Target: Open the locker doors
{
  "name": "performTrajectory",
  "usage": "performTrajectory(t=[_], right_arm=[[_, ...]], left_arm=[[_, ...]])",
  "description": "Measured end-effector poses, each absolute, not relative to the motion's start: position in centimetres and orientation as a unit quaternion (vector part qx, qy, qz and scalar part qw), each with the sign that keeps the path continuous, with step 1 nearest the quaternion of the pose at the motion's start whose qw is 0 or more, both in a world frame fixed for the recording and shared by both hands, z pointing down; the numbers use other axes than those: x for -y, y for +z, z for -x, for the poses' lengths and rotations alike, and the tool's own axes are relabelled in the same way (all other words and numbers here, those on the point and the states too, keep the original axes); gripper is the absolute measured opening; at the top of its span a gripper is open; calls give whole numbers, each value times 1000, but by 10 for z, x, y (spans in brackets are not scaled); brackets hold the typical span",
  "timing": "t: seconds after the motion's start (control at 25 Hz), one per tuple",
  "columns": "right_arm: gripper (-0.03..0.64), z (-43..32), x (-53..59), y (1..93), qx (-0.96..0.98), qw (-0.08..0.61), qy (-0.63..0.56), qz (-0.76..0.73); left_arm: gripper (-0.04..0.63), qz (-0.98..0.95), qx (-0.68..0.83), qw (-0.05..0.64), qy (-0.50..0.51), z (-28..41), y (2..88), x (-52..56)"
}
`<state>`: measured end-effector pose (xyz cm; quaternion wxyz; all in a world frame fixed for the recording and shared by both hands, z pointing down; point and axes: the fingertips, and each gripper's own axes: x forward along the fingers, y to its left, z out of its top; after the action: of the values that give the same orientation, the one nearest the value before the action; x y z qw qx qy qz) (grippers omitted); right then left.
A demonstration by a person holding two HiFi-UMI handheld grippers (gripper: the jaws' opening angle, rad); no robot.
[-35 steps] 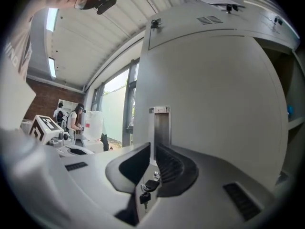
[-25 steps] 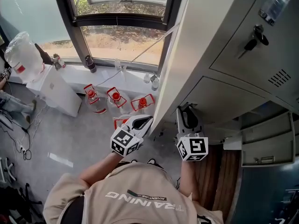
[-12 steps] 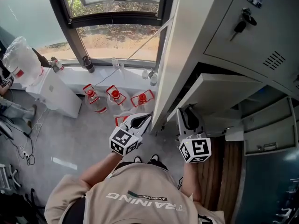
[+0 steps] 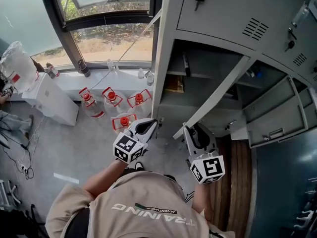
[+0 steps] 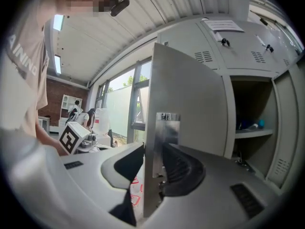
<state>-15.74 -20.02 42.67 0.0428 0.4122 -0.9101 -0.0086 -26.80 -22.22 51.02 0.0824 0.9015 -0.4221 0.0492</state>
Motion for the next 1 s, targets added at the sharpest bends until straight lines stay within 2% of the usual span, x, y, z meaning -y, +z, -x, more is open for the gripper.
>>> performTrajectory(t=[0.32,0.44,0.56,1.0], right_arm=[[110,66,160,430,896,63,-30,-438],[71,36,153,435,894,59,-32,-442],[60,11,151,437,894,48,-23,-444],[34,-40,143,439,870,58,-27,-488]], left_arm=[[8,-901,428,67,32,156,488,174],[8,-900,430,70,37,122,491,155],[8,-899,429,72,48,97,491,137],[8,-887,454,57,62,104,483,84]])
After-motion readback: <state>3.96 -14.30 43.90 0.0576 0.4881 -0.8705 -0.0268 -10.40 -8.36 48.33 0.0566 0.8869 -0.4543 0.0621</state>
